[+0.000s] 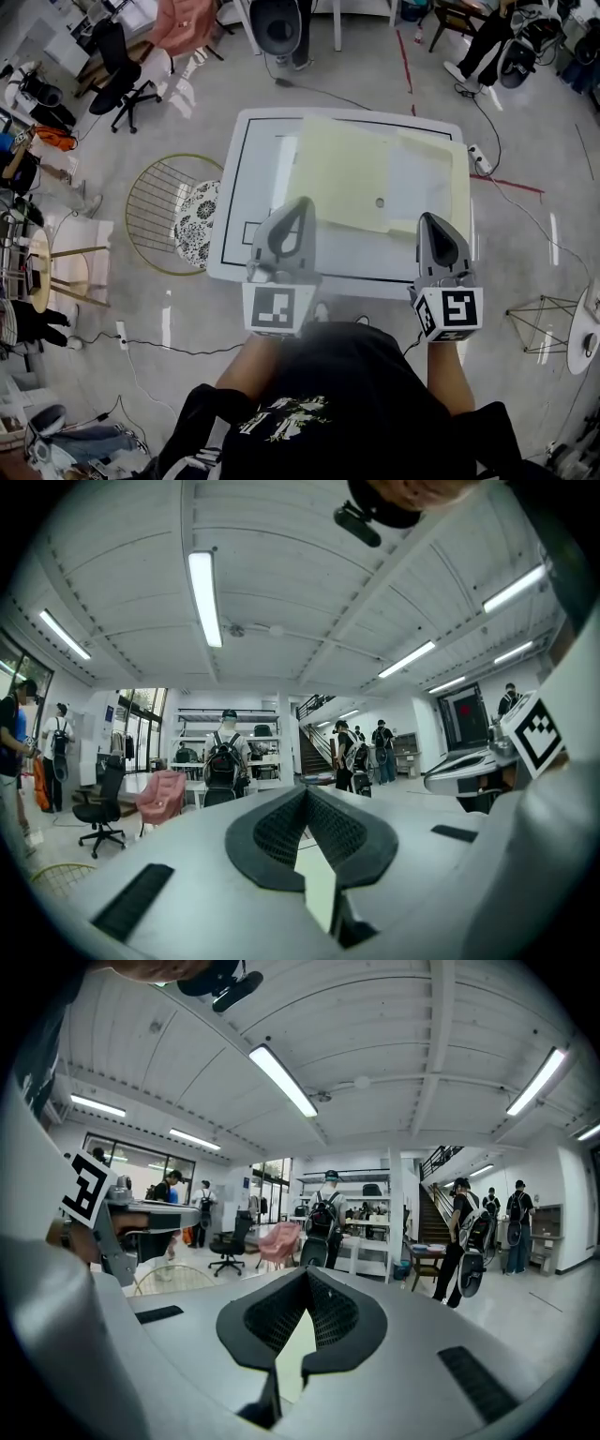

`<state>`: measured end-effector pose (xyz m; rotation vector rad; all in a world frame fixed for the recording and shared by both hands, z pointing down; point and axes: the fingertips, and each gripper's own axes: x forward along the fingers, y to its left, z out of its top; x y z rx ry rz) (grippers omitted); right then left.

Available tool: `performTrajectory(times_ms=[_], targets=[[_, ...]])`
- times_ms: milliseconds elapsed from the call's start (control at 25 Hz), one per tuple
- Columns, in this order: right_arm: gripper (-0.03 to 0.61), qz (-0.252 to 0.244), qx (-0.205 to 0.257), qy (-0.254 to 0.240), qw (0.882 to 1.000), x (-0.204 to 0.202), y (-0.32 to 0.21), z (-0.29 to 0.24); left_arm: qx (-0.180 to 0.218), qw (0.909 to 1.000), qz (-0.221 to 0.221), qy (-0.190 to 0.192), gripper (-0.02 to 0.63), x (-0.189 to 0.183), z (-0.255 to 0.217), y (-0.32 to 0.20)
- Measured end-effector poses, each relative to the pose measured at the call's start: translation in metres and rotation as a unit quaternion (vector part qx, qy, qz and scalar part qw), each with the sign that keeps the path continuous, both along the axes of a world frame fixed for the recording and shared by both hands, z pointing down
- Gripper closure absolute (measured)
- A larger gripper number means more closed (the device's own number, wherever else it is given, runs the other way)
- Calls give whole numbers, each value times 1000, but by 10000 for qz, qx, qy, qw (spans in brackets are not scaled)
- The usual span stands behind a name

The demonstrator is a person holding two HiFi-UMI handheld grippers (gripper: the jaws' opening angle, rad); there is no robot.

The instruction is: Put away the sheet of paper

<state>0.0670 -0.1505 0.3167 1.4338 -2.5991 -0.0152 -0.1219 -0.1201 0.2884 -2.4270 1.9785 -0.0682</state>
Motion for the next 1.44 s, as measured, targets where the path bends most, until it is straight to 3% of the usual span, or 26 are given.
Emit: performTrajectory(times_ms=[680,1440], targets=[[580,31,-189,140,9997,-41,0,13,-214,9996,162,104,612,-32,18,-10],[580,104,-135,82,9998,-29,29,7,-103,9995,279,79,612,-17,10,16]])
